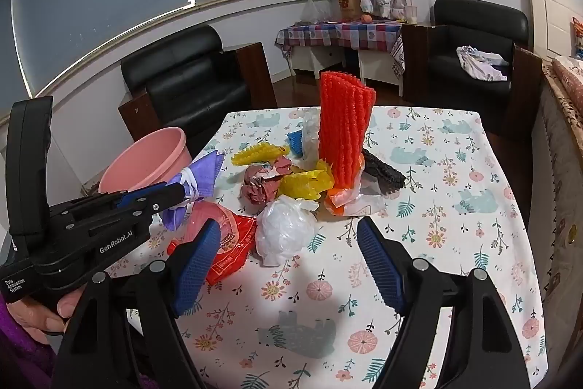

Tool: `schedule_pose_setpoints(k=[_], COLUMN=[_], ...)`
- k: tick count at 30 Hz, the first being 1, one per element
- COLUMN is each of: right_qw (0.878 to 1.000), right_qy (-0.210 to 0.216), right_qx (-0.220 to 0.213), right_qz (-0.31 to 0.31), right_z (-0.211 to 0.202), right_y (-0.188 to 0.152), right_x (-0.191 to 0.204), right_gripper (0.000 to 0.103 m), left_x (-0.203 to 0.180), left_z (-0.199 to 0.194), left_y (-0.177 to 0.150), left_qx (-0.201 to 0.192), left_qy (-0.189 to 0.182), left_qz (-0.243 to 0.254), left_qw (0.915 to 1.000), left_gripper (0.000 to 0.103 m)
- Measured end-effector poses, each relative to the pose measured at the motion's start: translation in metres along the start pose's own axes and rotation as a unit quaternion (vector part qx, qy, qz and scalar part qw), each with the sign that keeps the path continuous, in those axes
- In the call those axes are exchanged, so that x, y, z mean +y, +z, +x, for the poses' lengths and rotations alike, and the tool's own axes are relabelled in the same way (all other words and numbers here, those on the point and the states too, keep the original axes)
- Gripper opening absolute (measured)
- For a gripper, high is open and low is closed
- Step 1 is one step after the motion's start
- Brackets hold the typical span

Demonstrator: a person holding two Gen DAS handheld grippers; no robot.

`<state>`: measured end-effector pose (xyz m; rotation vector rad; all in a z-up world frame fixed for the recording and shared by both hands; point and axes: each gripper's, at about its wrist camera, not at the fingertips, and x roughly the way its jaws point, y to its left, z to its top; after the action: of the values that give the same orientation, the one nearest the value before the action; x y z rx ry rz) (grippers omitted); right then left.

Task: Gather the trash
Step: 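Hold the purple cloth in the left gripper while the right gripper approaches the clear plastic bag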

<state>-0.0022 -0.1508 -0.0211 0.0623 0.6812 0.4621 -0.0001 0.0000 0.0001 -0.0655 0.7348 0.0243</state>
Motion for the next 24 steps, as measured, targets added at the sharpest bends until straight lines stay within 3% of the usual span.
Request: schedule_pose_setpoints(k=[24], right_qw=[1.000], right_qy=[-0.003], right_qx=[0.002], right_qz=[-0.003], right_z=[0.0013], right_y=[0.0003], right_x=[0.0023], right_gripper=[0.076], left_x=[0.0007], left_z=[-0.0023], left_y=[0.0008], left_qx=[0.000], left_qy=[-0.001], left_qz=[-0.001], left_qw=[1.0000], left_gripper=[0.017])
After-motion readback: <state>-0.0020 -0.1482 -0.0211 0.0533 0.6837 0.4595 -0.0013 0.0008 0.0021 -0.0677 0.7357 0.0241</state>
